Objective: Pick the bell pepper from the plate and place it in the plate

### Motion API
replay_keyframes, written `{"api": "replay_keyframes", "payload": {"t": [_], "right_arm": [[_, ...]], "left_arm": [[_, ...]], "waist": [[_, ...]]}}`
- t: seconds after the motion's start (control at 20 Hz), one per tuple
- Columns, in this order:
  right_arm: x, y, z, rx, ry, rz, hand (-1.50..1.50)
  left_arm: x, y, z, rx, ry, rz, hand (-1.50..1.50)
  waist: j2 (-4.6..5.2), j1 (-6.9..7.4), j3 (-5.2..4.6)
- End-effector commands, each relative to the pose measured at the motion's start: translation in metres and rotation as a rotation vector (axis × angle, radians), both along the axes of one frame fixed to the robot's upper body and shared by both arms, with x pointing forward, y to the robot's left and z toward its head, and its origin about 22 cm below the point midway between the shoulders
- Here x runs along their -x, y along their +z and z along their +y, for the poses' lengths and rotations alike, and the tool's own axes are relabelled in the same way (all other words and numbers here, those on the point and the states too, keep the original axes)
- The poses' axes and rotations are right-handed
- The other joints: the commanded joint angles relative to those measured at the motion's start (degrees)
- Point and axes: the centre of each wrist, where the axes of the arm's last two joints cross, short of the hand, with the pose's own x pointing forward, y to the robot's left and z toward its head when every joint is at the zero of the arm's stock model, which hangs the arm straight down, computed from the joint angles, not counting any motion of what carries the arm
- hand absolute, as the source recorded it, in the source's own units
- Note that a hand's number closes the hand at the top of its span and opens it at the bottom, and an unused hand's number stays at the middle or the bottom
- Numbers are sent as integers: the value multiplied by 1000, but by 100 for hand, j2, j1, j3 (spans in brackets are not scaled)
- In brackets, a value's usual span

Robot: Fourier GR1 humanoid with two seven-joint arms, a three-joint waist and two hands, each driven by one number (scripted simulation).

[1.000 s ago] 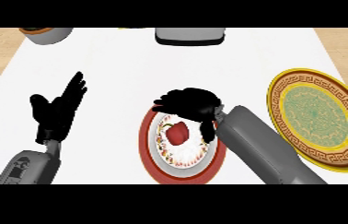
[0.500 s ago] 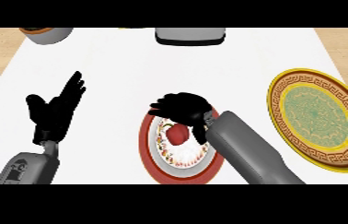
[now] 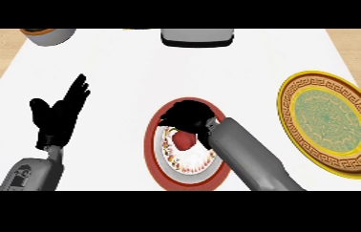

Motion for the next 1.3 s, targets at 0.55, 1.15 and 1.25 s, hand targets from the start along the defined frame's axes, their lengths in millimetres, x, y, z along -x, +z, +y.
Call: {"api": "replay_keyframes", "payload": {"t": [0.55,1.15,1.25], "right_arm": [[26,-20,8,-60,101,27,150],[50,7,-68,-494,-811,-202,150],[54,25,-82,-598,-878,-351,150]], "left_arm": [[1,-7,14,-9,5,13,0],[13,-5,24,-5,98,33,0],[20,-12,27,6,89,48,0]], "waist": [[-2,-12,2],[-160,-465,-4],[-164,-491,-4]]}}
